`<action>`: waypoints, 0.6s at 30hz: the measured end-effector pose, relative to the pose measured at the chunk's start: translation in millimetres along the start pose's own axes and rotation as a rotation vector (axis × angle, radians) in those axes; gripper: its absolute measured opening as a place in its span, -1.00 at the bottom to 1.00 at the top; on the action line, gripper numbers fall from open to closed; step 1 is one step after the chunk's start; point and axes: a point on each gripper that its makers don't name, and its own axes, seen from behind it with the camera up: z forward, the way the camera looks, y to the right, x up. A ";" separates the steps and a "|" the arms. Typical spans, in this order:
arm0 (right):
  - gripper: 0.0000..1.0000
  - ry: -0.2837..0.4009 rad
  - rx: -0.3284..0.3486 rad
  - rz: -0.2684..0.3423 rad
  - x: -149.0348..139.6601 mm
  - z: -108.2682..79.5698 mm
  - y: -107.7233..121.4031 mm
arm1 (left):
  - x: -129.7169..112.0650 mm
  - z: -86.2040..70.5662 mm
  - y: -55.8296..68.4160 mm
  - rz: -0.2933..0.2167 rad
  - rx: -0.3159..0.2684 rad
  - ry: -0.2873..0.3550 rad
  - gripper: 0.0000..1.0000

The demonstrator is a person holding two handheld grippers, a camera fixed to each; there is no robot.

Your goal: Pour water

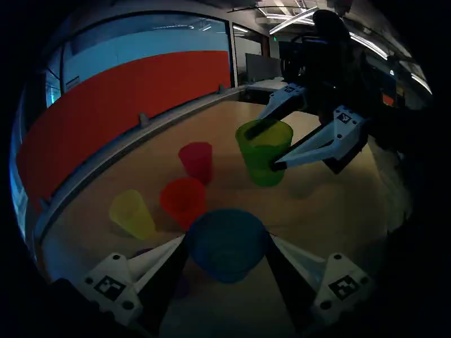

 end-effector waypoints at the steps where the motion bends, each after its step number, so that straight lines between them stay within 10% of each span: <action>1: 0.79 -0.007 0.001 -0.001 -2.4 1.0 -0.1 | -1.2 1.7 -0.2 0.001 -0.001 -0.005 0.80; 18: 0.79 -0.074 0.012 0.009 -29.8 14.5 0.8 | -21.5 23.9 3.9 0.004 -0.034 -0.062 0.80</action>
